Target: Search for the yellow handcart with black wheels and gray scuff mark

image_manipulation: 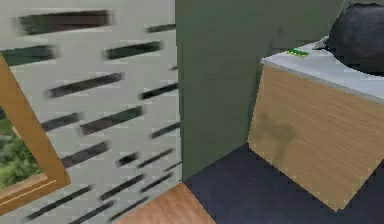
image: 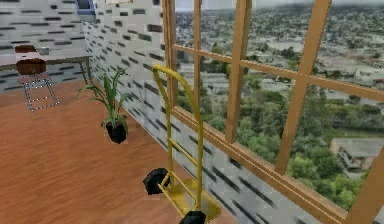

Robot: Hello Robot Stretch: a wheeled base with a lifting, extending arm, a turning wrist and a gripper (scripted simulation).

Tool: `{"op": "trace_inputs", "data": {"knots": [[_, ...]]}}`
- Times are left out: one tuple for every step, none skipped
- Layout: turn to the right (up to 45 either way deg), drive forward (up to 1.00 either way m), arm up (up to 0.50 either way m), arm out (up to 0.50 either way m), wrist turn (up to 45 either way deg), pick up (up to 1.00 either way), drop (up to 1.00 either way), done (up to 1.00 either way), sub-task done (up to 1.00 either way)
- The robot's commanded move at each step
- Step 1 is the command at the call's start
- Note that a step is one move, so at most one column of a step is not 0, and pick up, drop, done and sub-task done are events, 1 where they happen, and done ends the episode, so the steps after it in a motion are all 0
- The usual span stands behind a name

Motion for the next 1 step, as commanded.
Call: {"op": "trace_inputs", "data": {"knots": [[0.0,0.0,0.0,0.0,0.0,0.0,0.0,1.0,0.0]]}}
